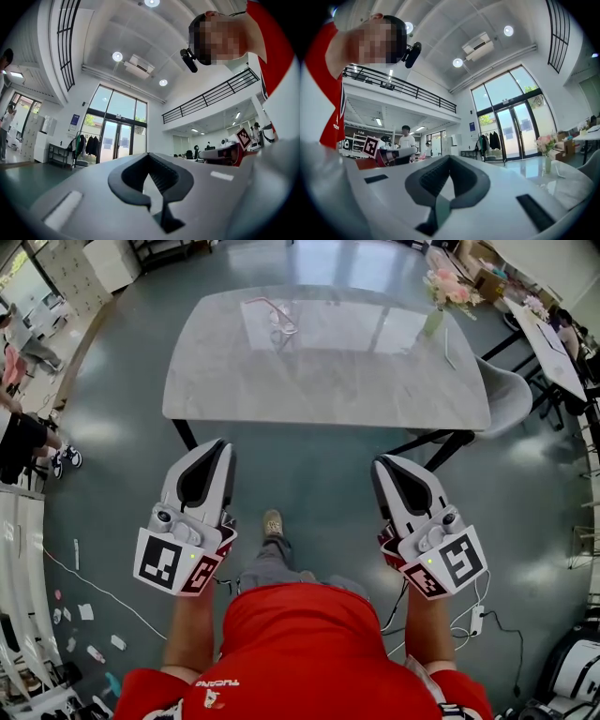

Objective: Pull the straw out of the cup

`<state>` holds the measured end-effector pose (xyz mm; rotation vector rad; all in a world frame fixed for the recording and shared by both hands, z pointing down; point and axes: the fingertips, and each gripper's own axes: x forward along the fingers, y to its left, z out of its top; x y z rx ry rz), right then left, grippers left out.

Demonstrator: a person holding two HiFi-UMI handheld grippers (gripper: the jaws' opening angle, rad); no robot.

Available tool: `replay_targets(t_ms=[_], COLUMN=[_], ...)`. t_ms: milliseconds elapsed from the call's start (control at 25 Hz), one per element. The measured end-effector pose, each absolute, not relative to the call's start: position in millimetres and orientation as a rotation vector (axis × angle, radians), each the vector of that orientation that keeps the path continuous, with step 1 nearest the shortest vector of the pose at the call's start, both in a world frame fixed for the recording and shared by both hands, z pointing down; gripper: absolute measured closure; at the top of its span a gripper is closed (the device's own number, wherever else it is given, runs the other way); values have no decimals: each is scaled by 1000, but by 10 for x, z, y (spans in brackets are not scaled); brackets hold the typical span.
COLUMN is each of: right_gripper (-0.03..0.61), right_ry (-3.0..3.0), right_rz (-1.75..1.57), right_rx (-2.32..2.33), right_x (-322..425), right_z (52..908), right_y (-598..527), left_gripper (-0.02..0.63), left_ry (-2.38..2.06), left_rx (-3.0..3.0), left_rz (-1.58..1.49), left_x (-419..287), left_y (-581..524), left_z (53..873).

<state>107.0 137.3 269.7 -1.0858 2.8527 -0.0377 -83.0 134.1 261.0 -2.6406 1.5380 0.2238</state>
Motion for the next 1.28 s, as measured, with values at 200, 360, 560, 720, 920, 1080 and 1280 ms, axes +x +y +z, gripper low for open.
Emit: replay_targets(t_ms=[200,360,560,720,920,1080,1280], right_gripper=[578,577,577,577,577,577,577], right_ry=[2849,2839,2818,2814,2802,2800,2808], right_rz=[-35,-45,-58,-56,-49,-48,-53], right_rx=[-1094,-1112,-1149,-1188,-1246,-1285,-1316], right_x=[860,628,403,212,64,17,10], right_z=[2635,2600,2597,2597,2558,2563,2573], right_y=[897,570,177,-91,-325,-460,-610], left_gripper=[609,609,609,609,609,609,609], left_ry=[1518,1507,1474,1442,1395,1376,1383], left_rx=[-2636,-2663,-2693,-2722,-2766,-2787,-2806], left_rz=[210,203,201,203,201,203,206], left_x=[-1015,-1241,-1443,-1601,-1701,-1732,-1741], left_y=[852,485,37,-283,-584,-797,-1036], left_z=[2568,2592,2625,2670,2727,2786,2863])
